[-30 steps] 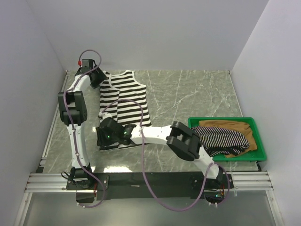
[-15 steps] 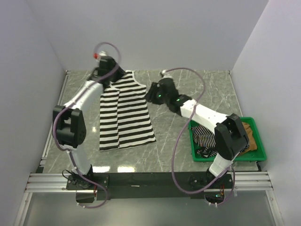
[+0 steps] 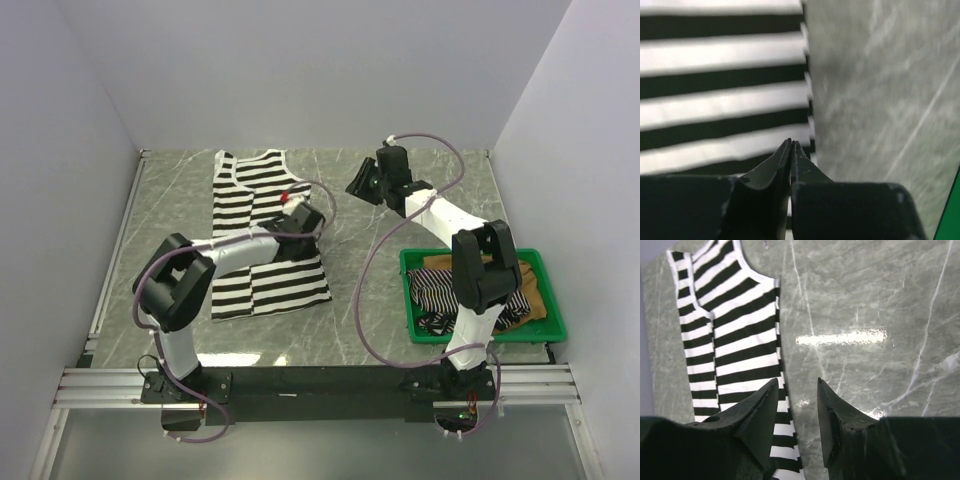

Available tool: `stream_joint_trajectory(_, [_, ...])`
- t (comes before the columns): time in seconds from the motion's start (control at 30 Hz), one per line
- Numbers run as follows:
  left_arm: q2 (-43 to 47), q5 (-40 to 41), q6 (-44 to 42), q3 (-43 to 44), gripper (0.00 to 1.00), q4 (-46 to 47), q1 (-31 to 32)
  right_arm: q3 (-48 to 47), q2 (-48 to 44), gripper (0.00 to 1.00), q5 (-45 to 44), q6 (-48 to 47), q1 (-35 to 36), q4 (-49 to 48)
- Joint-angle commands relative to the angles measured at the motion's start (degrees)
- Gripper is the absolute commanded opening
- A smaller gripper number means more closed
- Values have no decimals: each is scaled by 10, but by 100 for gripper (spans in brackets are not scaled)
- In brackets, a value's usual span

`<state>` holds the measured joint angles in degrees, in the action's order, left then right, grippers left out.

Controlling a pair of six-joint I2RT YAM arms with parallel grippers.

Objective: Fold and stack the tank tops

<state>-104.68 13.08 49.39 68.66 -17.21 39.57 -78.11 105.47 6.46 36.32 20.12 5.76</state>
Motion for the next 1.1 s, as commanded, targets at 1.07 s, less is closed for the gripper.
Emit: stream_joint_trajectory(1.07, [154,-96,82,-228,1,-8,316,45,34,48,3,-26,13,-8])
